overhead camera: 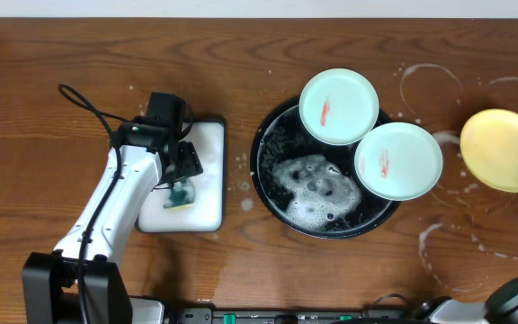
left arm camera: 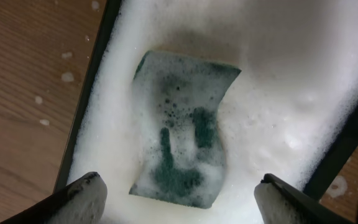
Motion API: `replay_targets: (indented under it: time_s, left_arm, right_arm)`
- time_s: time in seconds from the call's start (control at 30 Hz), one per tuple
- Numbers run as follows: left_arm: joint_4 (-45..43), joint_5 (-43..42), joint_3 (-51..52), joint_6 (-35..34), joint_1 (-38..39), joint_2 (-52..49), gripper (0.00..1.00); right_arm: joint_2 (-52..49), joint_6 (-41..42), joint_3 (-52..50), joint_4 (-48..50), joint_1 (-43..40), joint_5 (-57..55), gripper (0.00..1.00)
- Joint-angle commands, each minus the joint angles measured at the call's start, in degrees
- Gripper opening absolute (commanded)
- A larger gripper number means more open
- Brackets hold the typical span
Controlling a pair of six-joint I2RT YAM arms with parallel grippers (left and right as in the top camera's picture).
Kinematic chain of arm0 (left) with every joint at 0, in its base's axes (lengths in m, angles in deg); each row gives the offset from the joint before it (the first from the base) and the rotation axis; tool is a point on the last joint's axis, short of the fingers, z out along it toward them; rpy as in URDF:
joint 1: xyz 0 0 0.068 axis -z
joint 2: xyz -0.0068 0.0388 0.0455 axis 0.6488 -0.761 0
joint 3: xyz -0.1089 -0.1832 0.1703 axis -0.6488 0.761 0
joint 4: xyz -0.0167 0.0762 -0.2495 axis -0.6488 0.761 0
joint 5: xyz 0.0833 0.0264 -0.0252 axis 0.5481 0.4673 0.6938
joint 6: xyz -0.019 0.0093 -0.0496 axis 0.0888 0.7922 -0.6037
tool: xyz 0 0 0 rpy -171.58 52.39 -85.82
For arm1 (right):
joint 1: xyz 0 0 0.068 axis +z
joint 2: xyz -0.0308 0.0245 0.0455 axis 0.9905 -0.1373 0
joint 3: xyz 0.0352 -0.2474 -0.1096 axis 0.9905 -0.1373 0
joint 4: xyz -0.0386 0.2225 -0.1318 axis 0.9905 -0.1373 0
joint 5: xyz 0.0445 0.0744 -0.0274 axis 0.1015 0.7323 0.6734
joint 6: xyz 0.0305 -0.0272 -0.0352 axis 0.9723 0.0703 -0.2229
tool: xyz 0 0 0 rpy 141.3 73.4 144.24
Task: Clean dirty plates on tray and stack at the side
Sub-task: 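Carry the yellow plate right and set it on the table, then grip the right pale green plate's rim with the right gripper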
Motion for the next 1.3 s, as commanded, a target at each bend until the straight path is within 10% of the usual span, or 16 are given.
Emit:
replay_targets:
  time_s: [0.0, 0.1, 0.4, 0.53, 0.77, 1.27]
  left_arm:
    - [0.2, 0.5, -0.1, 0.0, -0.1, 0.0, 0.82]
    - [0.2, 0.5, -0.1, 0.0, -0.1, 0.0, 0.82]
    - [0.2, 0.5, -0.1, 0.0, -0.1, 0.0, 0.82]
    - [0.2, 0.5, -0.1, 0.0, -0.1, 0.0, 0.82]
    - [0.2, 0.5, -0.1, 0.0, -0.1, 0.0, 0.82]
    - [0.2, 0.5, -0.1, 0.0, -0.1, 0.0, 0.82]
  right_arm:
    - [-4.3, 0.7, 0.8, 1.0, -1.8, 2.2, 0.02]
    - [-5.0, -2.2, 0.8, 2.0, -1.0, 5.3, 0.34]
    - [5.7, -6.9, 0.8, 1.4, 11.7, 12.6, 0.47]
    - [10.0, -7.5, 0.8, -5.7, 23.1, -1.6, 0.54]
    - [7.9, -5.8, 0.1, -9.9, 41.6, -34.9, 0.54]
    - [-3.2, -8.1, 0.1, -3.0, 43.3, -31.8, 0.22]
